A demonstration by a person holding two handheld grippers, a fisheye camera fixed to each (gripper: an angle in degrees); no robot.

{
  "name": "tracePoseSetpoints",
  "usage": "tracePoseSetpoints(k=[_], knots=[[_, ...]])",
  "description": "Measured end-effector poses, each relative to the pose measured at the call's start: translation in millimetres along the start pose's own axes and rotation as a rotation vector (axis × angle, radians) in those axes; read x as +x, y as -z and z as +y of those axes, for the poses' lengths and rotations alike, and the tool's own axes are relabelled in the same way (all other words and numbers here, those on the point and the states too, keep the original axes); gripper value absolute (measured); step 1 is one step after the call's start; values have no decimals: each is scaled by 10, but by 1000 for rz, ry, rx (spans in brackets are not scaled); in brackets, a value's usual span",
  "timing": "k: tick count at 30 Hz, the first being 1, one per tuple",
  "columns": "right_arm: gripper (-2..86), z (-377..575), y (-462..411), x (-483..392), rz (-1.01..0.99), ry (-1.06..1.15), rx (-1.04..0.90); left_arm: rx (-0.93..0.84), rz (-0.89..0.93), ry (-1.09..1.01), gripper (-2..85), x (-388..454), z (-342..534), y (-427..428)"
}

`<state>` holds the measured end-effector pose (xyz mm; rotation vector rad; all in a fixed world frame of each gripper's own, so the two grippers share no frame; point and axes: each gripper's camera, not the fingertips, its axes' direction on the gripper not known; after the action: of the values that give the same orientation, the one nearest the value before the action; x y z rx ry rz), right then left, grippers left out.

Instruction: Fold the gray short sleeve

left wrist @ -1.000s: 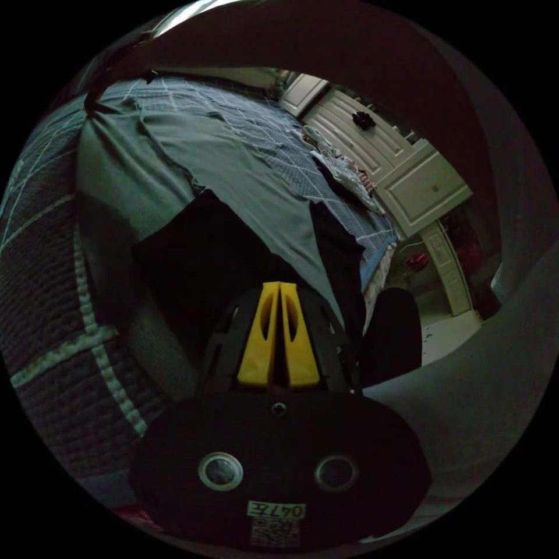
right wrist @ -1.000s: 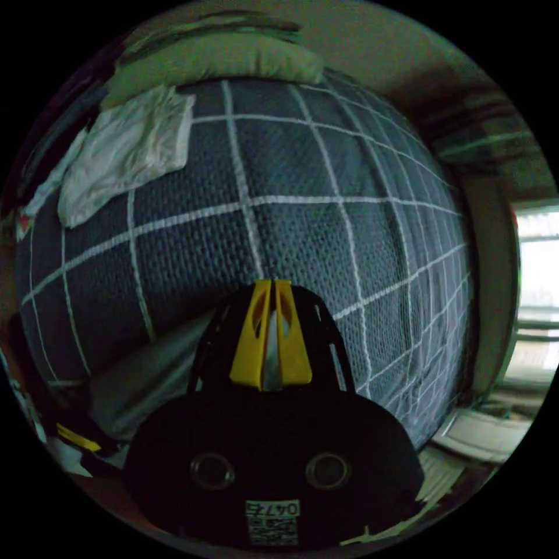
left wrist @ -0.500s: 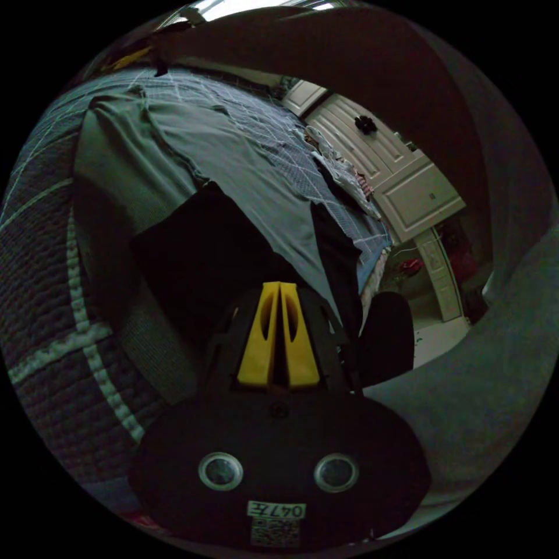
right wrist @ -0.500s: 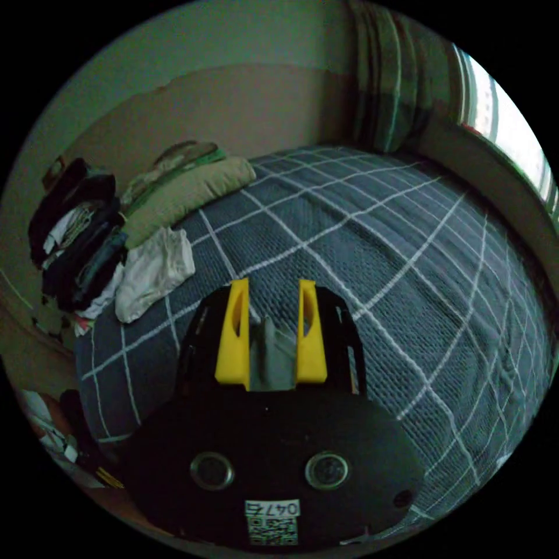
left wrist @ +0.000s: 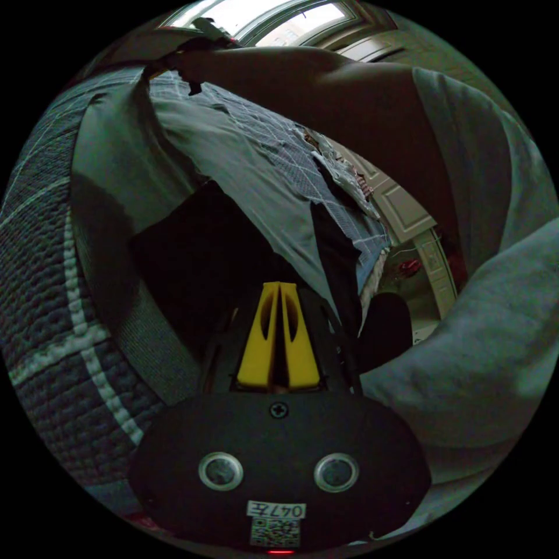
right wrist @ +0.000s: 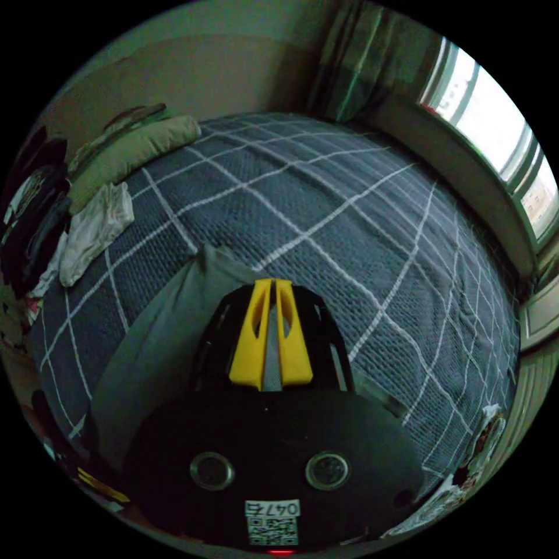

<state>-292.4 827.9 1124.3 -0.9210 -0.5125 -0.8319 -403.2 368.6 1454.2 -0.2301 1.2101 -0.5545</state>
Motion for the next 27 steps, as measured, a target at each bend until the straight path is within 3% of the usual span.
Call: tracePoseSetpoints(k=[2,6,11,14,16,19,24,27], knots=[[7,159,172,139,10,-34,34,0,5,4,-10,19,-128,-64],[52,584,87,364,-26,-65,-179,-3,5,1,-10,68,-334,-170],[78,1194,652,607,-105,-174,-46,-4,35,12,-10,132,-674,-338],[52,1777,1579,745,-137,-192,205,-13,41,18,-10,193,-887,-445],[31,2490,2549,670,-72,-108,451,-18,44,28,-10,234,-1020,-515],[16,3597,3605,444,58,-61,596,-25,36,38,-10,323,-1253,-644],[26,5515,4513,236,-6,-224,607,-29,-4,-7,-8,600,-1659,-840],[44,6485,4628,168,112,-327,498,3,-64,-93,2,917,-1920,-890]])
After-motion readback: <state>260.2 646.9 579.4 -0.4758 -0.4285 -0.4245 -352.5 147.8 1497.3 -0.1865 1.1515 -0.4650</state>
